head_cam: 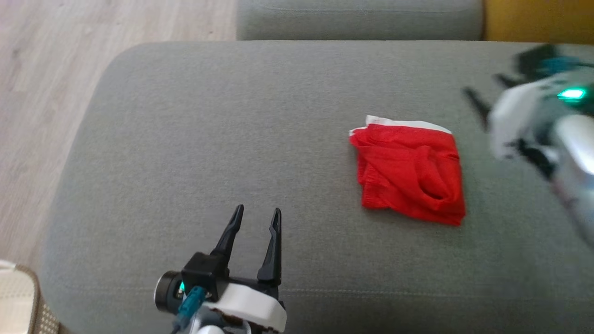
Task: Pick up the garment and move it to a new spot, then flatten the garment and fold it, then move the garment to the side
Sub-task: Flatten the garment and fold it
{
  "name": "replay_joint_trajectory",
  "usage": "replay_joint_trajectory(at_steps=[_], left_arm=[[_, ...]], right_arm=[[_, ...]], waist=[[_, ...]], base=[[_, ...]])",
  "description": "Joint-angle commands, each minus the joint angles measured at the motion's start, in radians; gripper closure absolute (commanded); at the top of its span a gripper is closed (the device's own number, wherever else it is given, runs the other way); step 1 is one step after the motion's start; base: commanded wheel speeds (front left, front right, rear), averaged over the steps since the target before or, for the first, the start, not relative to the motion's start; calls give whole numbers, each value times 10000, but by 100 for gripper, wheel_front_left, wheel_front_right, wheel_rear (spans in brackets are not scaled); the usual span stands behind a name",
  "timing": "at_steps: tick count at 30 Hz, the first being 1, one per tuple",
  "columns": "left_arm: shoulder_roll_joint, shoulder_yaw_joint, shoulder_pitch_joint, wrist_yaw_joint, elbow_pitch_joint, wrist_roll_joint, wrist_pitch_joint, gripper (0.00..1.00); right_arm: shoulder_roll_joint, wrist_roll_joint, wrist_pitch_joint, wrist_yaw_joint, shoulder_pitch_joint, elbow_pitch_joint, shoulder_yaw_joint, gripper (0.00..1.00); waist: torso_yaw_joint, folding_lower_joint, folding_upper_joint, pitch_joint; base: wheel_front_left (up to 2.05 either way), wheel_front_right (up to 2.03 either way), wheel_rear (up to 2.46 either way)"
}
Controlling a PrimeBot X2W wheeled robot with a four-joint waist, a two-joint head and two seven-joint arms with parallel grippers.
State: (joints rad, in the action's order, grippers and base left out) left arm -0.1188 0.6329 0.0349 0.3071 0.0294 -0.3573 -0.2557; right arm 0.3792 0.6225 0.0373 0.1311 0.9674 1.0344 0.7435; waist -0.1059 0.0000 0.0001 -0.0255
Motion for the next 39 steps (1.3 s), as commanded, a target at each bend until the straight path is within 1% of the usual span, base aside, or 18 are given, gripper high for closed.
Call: replay_joint_trajectory(at_steps=[1, 3, 5, 6, 7, 8, 12, 15, 20, 23, 30, 35, 39], left_arm=[[122, -395, 160, -24, -411, 121, -60, 0], [135, -409, 157, -34, -440, 150, -60, 0], [149, -405, 155, -57, -464, 177, -60, 0], [154, -398, 155, -75, -475, 189, -60, 0], [154, -398, 155, -75, -475, 189, -60, 0], [161, -384, 163, -96, -480, 203, -60, 0], [184, -324, 241, -192, -451, 238, -60, 0], [220, -316, 320, -207, -440, 258, -60, 0], [285, -212, 433, -274, -342, 229, -56, 0], [306, -203, 557, -272, -340, 243, -56, 0], [299, -190, 638, -273, -284, 251, -57, 0], [260, -151, 564, -265, -252, 220, -54, 0], [224, -148, 493, -220, -282, 192, -40, 0]], right_arm=[[486, -118, -429, -4, -279, -267, -223, 0], [853, -219, -803, -4, -564, -353, -318, 0], [1039, -209, -1021, -4, -926, -480, -364, 0], [1096, -167, -1152, -4, -1080, -581, -402, 56], [1096, -167, -1152, -4, -1080, -581, -402, 56], [1142, -155, -1285, -4, -1222, -673, -424, 100], [1119, -77, -1577, -4, -1810, -1082, -307, 100], [978, -22, -1601, -4, -2202, -1167, -125, 100], [776, 95, -1139, -4, -2368, -748, 247, 100], [696, 231, -971, -4, -2378, -894, 714, 100], [636, 669, -1116, -4, -2408, -1609, 1966, 100], [688, 1214, -1216, -4, -2547, -2483, 3086, 100], [872, 1660, -1020, -4, -2661, -3333, 4159, 100]], waist=[[119, 0, -1, 10], [166, 0, -1, -17], [188, 0, -1, -57], [190, 0, -1, -95], [190, 0, -1, -95], [173, 0, -1, -136], [-19, 0, -1, -303], [-240, 0, -1, -504], [-506, 0, -1, -762], [-639, 0, -1, -890], [-716, 0, -1, -842], [-604, 0, -1, -589], [-466, 0, -1, -386]], base=[[0, 0, 0], [0, 0, 0], [0, 0, 0], [0, 0, 0], [0, 0, 0], [0, 0, 0], [0, 0, 0], [0, 0, 0], [0, 0, 0], [0, 0, 0], [0, 0, 0], [0, 0, 0], [0, 0, 0]])
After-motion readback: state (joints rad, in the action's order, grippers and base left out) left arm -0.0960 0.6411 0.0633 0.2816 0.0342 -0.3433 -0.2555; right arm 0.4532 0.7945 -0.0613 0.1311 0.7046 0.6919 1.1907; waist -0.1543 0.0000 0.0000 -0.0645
